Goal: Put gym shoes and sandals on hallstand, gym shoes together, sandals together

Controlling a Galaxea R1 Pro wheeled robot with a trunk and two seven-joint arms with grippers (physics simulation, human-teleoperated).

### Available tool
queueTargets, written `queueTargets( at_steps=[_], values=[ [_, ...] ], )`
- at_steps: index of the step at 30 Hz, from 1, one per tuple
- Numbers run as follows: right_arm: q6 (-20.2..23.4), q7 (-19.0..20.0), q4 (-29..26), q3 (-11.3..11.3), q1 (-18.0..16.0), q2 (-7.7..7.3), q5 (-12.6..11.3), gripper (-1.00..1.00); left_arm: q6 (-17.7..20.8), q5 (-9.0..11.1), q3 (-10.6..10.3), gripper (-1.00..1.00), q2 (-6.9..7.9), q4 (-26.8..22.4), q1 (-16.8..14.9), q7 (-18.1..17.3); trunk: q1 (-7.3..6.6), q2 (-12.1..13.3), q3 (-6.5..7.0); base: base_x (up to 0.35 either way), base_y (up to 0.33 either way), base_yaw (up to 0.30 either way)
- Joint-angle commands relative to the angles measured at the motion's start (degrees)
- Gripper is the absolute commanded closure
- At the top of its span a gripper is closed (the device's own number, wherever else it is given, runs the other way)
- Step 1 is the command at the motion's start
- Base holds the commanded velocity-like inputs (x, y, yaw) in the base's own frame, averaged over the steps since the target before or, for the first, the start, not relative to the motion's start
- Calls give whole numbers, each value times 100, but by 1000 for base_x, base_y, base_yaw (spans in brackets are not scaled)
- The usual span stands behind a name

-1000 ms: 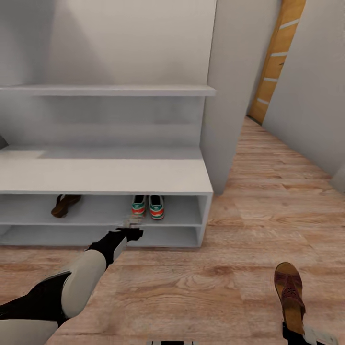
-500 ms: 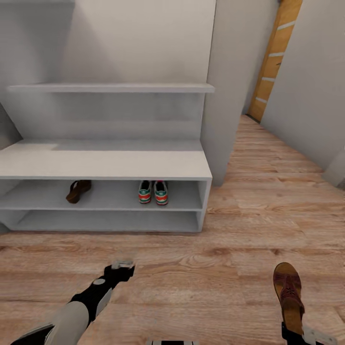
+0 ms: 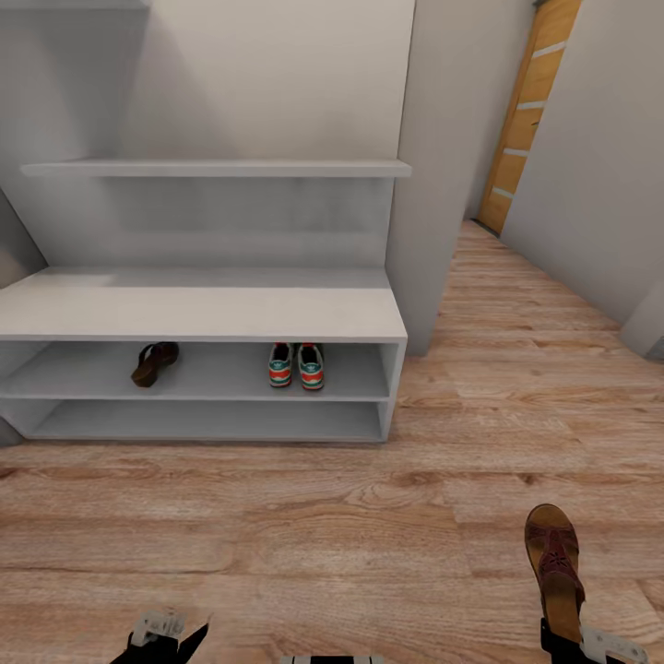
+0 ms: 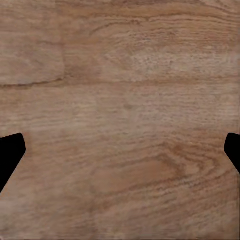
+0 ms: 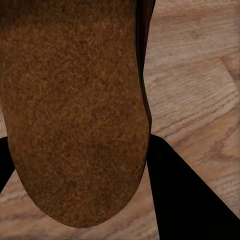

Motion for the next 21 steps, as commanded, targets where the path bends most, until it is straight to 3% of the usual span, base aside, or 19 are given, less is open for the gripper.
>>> queueTargets(
  at_steps=[1,8,13,17,21],
  values=[
    [-7,-34,-4,50,-1,-3,-32,100,-49,3,55,-100,-5,9,31,-16,-1,-2,-4,0,0,0],
    [-7,-34,-6,54,-1,2,-41,100,-126,355,54,-100,-30,72,250,33,-1,-2,-4,0,0,0],
    [-8,-38,-4,52,-1,11,-42,100,-180,381,59,-100,-41,86,326,37,-1,-2,-4,-7,2,0],
    [-2,-59,31,48,-1,197,-45,100,-345,402,63,-100,-58,106,364,53,-1,-2,-4,-239,213,0],
    [0,-60,36,48,-1,213,-43,100,-349,438,69,-100,-51,106,365,227,-1,-2,-4,-202,250,0]
  ],
)
